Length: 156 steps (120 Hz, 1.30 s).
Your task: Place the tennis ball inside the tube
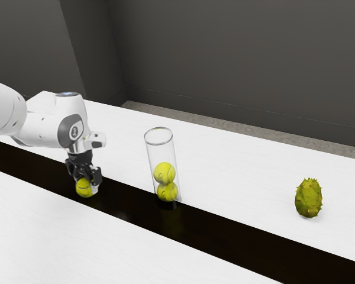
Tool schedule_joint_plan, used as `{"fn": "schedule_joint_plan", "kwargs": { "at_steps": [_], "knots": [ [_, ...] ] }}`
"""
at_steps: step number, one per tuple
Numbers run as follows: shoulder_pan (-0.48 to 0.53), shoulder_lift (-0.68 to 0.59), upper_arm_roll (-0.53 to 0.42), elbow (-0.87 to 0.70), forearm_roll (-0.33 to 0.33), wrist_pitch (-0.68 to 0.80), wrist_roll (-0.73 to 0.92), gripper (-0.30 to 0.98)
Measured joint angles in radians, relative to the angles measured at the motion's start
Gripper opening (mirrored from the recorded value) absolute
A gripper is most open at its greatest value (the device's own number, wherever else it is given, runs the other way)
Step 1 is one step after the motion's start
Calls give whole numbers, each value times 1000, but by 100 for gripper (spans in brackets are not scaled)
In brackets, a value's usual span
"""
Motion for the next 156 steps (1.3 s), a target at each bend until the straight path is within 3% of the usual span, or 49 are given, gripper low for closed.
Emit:
{"fn": "schedule_joint_plan", "kwargs": {
  "at_steps": [30, 78, 123, 156],
  "knots": [
    [-2, -25, -2, -26, -4, 5, -12, 40],
    [-12, -362, -156, -6, 23, -41, -65, 10],
    [-30, -373, -304, 121, 16, -44, -137, 6],
    [-59, -335, -330, 154, 11, -42, -178, 7]
  ]
}}
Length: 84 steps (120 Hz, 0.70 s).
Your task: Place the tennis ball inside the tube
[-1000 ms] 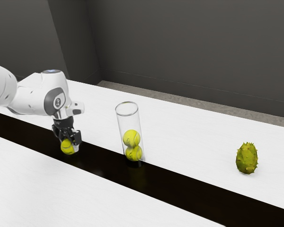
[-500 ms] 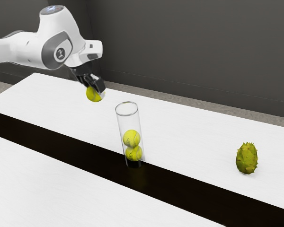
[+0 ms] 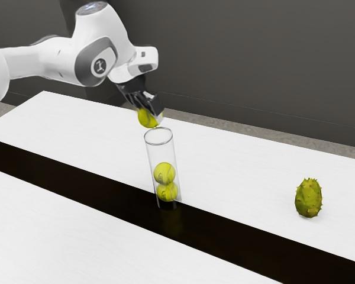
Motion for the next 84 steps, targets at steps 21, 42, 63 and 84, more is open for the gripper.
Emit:
{"fn": "schedule_joint_plan", "kwargs": {
  "at_steps": [21, 42, 63, 84],
  "knots": [
    [-1, 12, -3, 15, -10, -2, -3, 31],
    [-19, 30, -6, 36, -36, -9, 20, 52],
    [-11, 25, -4, 42, -43, -34, 41, 61],
    [-9, 20, 1, 117, -10, -222, 55, 65]
  ]
}}
